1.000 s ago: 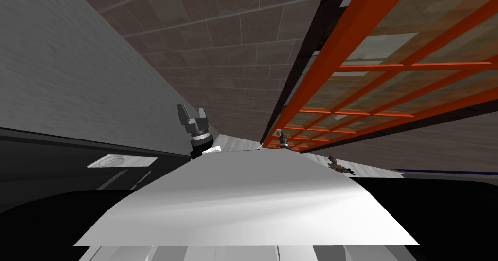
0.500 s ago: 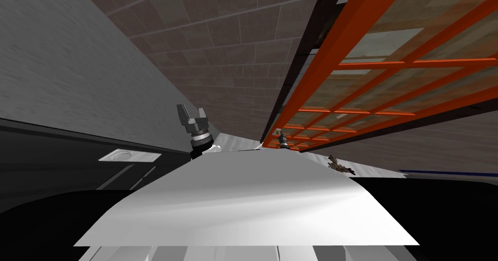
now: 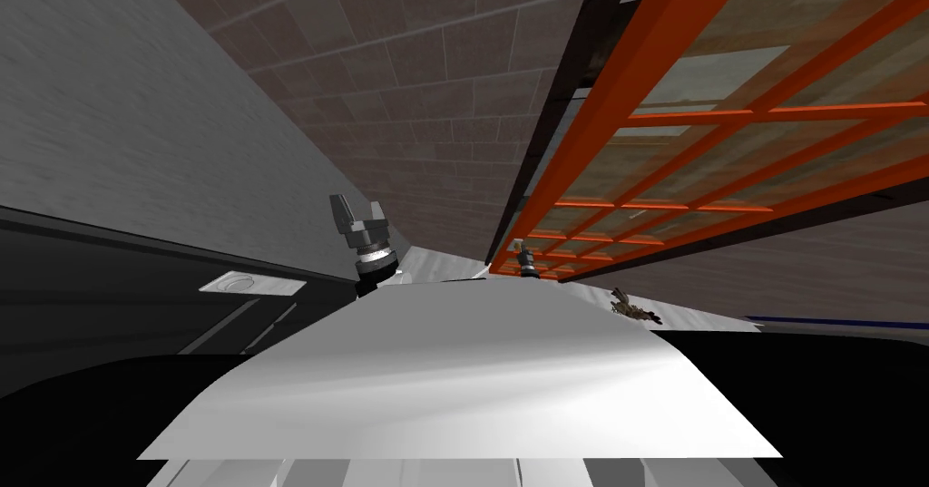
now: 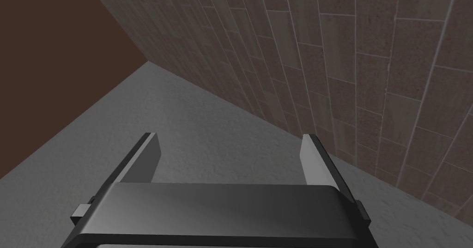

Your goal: Pull the door open

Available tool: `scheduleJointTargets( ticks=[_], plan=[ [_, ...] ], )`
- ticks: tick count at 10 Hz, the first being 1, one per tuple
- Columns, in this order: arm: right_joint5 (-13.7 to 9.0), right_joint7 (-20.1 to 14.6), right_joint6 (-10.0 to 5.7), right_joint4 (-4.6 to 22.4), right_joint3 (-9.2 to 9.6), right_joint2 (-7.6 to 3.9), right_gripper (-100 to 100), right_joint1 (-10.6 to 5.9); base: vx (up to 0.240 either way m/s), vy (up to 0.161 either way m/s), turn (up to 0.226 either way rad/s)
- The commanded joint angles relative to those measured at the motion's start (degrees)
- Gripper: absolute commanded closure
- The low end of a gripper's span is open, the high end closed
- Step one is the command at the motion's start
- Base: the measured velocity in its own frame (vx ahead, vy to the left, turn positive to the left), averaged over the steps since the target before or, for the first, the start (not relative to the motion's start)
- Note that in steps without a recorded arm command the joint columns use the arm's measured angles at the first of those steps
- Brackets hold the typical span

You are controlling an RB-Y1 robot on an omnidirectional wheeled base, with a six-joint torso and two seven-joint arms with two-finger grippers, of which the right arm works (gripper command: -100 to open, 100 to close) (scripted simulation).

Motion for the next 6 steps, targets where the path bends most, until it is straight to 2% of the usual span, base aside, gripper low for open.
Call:
scheduleJointTargets(
  ticks=[1, 2, 6],
  plan=[
    [-0.11, -1.56, -1.63, 0.88, 1.34, 0.63, 100, -1.20, -0.032, -0.011, 0.027],
    [-1.15, -3.16, -0.75, 2.04, 0.50, -0.05, -100, -1.23, -0.042, -0.039, 0.005],
    [-3.27, -8.79, 0.00, 1.41, 1.10, 0.60, -100, -1.44, -0.072, -0.008, 0.059]
  ],
)
